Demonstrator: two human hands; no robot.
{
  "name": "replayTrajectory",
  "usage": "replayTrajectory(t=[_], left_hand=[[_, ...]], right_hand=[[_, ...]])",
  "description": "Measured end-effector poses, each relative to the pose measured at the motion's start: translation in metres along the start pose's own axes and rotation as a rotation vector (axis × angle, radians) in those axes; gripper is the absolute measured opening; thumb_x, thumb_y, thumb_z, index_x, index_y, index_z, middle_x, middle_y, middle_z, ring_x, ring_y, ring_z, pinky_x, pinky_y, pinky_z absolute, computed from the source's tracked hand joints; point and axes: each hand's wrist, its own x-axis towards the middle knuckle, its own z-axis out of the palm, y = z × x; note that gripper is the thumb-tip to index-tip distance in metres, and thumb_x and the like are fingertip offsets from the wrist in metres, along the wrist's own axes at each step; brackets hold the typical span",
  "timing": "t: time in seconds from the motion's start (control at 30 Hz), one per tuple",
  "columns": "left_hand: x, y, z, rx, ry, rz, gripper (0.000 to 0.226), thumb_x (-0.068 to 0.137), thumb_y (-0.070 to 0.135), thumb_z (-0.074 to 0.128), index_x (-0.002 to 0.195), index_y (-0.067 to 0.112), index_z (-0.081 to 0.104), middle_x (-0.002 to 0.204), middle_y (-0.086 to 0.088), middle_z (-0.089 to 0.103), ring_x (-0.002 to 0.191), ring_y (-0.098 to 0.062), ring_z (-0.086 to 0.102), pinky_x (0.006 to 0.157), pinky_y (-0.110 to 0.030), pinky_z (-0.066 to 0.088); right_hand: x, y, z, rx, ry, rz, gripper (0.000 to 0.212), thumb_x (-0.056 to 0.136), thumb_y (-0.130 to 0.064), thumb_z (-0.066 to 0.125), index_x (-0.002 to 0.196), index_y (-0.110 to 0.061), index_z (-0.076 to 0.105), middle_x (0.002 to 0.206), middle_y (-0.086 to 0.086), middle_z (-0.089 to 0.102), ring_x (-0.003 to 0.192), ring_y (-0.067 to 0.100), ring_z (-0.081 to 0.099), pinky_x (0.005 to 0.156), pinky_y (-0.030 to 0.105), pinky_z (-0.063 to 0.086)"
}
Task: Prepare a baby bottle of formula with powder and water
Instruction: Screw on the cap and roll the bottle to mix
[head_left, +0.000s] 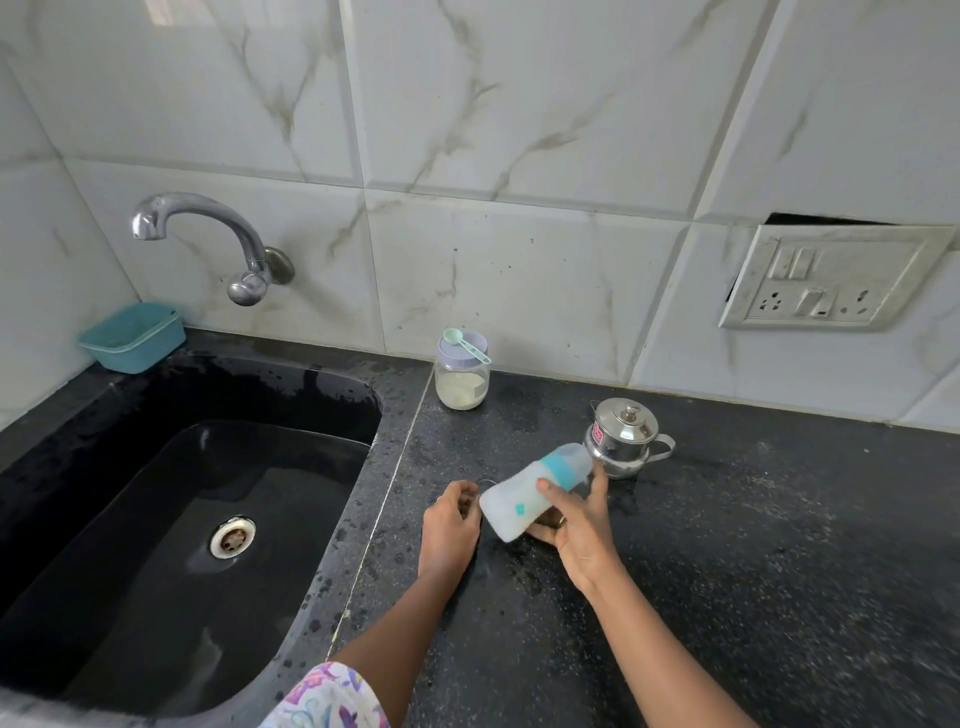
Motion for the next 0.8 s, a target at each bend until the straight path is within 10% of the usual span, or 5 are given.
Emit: replayTrajectory(t=[0.17, 0.33, 0.8], left_hand=[[-0.0007, 0.0016, -0.0009, 0.001, 0.005, 0.011, 0.019, 0.093, 0.023, 0.055, 0.109, 0.014, 0.060, 0.093, 0.002, 0.065, 0.088, -0.011, 0.061, 0.075, -0.020, 0.043], [-0.0006, 0.0004, -0.0003, -0.002, 0.002, 0.002, 0.019, 0.092, 0.021, 0.056, 0.109, 0.013, 0.061, 0.096, 0.002, 0.066, 0.087, -0.011, 0.060, 0.074, -0.020, 0.044], [-0.0005, 0.0022, -0.0012, 0.018, 0.004, 0.009, 0.016, 0.093, 0.024, 0.054, 0.104, 0.016, 0.061, 0.088, 0.003, 0.064, 0.081, -0.010, 0.059, 0.069, -0.020, 0.043]], right_hand=[[0.0066, 0.0026, 0.0002, 0.307, 0.153, 0.002, 0.057, 0.088, -0.006, 0.060, 0.135, -0.027, 0.037, 0.130, 0.012, 0.050, 0.104, 0.029, 0.058, 0.060, 0.047, 0.059], [0.0015, -0.0036, 0.0039, -0.019, 0.008, -0.036, 0.072, 0.080, 0.005, 0.064, 0.134, -0.034, 0.036, 0.117, 0.004, 0.058, 0.103, 0.024, 0.060, 0.072, 0.052, 0.056], [0.0085, 0.0049, 0.0012, 0.262, 0.167, -0.034, 0.063, 0.086, -0.006, 0.062, 0.135, -0.034, 0.035, 0.132, 0.009, 0.049, 0.115, 0.032, 0.053, 0.064, 0.048, 0.058]])
